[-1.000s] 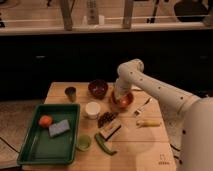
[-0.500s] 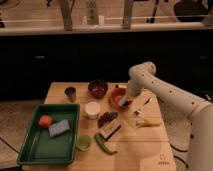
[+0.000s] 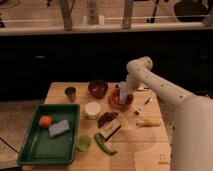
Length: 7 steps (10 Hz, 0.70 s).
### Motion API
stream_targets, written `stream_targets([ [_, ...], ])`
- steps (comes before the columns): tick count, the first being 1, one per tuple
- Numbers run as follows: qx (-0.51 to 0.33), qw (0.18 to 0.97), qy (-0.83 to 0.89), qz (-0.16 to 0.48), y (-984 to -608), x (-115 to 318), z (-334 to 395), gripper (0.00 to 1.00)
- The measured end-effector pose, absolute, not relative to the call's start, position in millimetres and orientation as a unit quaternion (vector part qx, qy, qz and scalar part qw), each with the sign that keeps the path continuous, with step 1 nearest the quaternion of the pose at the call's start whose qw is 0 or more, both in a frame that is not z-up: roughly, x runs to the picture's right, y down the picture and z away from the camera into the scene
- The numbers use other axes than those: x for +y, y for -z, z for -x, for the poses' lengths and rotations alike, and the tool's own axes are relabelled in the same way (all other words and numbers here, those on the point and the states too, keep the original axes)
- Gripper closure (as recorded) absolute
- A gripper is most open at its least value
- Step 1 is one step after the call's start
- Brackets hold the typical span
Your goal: Wipe red bowl with towel
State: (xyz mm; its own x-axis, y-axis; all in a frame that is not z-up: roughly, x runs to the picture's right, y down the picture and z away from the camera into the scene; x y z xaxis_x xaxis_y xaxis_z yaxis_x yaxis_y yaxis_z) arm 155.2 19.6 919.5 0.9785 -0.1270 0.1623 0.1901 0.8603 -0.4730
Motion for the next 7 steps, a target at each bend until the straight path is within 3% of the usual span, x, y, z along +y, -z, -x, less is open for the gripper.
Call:
stream_targets([
  [7, -0.119, 0.947, 0.178, 0.241, -882.8, 41.0, -76.8, 0.96],
])
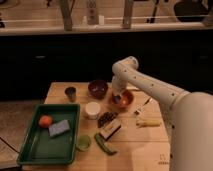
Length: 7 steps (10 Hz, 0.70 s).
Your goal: Wipe red bowl with towel
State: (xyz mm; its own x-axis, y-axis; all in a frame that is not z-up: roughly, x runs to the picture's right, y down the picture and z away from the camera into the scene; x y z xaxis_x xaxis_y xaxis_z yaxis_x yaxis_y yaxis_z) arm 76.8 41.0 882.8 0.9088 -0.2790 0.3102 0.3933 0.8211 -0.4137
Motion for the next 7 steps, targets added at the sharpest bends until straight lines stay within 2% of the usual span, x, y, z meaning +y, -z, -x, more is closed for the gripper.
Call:
stream_targets([
  [3, -0.119, 0.944, 0.18, 0.25, -869.9, 68.4, -99.7, 0.96],
  [7, -0.087, 0.956, 0.12, 0.255, -886.0, 63.8, -160.7, 0.96],
])
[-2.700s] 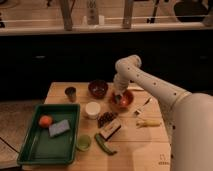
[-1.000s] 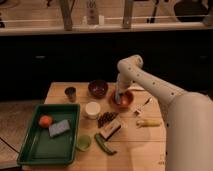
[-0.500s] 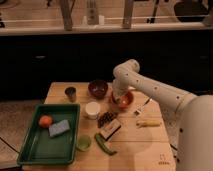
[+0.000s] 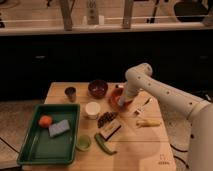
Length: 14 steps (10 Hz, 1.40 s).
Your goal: Wipe red bowl with towel
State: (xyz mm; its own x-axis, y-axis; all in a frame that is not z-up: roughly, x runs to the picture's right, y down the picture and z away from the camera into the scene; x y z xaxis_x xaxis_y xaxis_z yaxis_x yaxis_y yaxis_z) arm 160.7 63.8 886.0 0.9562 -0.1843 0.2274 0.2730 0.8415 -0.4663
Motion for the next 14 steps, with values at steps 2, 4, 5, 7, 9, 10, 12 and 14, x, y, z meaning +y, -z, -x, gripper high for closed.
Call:
stream_targets([
  [2, -0.075, 0.958, 0.103, 0.257, -902.3, 50.5, -168.8, 0.96],
  [4, -0.068, 0.959, 0.097, 0.257, -918.4, 33.3, -164.2, 0.96],
  [5, -0.07, 0.959, 0.102, 0.256, -921.0, 27.3, -155.3, 0.96],
  [7, -0.08, 0.956, 0.124, 0.253, -919.0, 22.1, -127.1, 0.96],
  [9, -0.09, 0.952, 0.15, 0.249, -913.8, 22.9, -104.5, 0.96],
  [10, -0.103, 0.947, 0.174, 0.249, -904.6, 31.6, -86.4, 0.96],
  [12, -0.114, 0.941, 0.198, 0.248, -889.8, 48.1, -77.5, 0.96],
  [14, -0.121, 0.937, 0.205, 0.256, -878.3, 70.2, -81.8, 0.96],
])
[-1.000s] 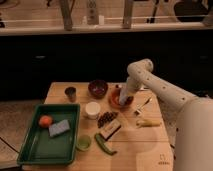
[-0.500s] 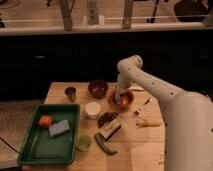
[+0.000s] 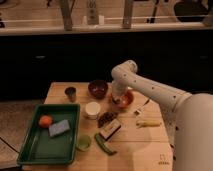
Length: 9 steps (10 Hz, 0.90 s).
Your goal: Wipe red bowl with towel
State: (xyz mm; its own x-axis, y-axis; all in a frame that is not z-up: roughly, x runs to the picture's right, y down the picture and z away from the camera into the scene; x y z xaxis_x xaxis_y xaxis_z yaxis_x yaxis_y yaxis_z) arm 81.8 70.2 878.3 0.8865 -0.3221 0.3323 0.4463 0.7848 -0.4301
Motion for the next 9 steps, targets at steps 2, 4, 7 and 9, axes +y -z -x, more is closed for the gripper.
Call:
stream_targets([
  [2, -0.119, 0.937, 0.198, 0.264, -878.2, 79.8, -96.7, 0.96],
  [4, -0.105, 0.939, 0.178, 0.274, -884.2, 84.9, -123.5, 0.96],
  [7, -0.078, 0.945, 0.135, 0.288, -905.2, 74.4, -159.1, 0.96],
  [9, -0.064, 0.946, 0.119, 0.294, -922.9, 57.8, -164.7, 0.96],
])
